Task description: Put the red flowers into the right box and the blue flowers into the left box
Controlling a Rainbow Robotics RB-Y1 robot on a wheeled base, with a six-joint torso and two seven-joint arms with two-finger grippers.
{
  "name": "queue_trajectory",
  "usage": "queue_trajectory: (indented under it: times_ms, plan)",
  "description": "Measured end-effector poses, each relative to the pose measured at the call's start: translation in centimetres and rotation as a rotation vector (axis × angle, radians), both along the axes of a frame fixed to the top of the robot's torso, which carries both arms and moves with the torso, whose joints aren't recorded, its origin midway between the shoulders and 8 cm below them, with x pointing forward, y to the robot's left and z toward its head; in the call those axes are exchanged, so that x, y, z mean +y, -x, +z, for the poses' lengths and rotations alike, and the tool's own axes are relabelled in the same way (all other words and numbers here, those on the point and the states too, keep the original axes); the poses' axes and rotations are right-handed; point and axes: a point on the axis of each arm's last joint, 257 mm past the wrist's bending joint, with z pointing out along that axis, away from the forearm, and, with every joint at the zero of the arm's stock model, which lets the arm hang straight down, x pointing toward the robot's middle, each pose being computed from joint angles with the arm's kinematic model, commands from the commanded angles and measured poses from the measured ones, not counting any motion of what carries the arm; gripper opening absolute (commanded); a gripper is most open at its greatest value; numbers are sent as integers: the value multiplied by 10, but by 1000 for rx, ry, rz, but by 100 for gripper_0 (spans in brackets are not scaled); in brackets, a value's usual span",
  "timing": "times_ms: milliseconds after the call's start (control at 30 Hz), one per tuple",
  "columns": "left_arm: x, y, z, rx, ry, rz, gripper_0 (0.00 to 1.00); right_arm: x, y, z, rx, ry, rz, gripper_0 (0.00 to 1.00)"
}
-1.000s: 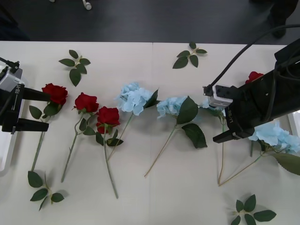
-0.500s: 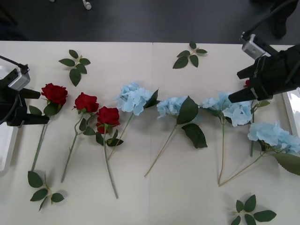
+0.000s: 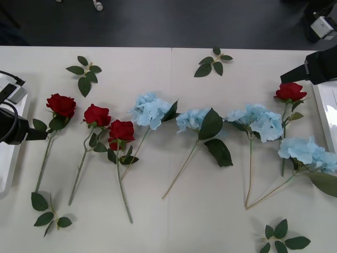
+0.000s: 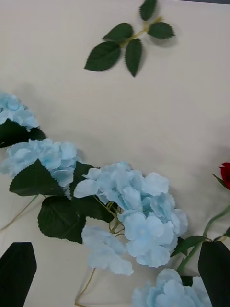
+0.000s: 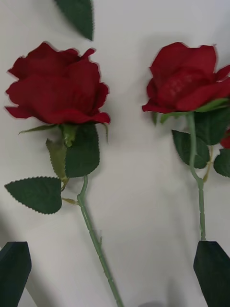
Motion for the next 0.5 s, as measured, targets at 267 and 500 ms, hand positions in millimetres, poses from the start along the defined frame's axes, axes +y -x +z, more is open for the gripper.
queue_trajectory:
  times_ms: [267, 500]
  plan:
    - [2, -19, -23, 1, -39, 151, 100, -47, -8, -6, 156, -146, -388, 100]
    - [-6, -30, -40, 9, 23, 323, 100, -56, -14, -42, 200, -156, -536, 100]
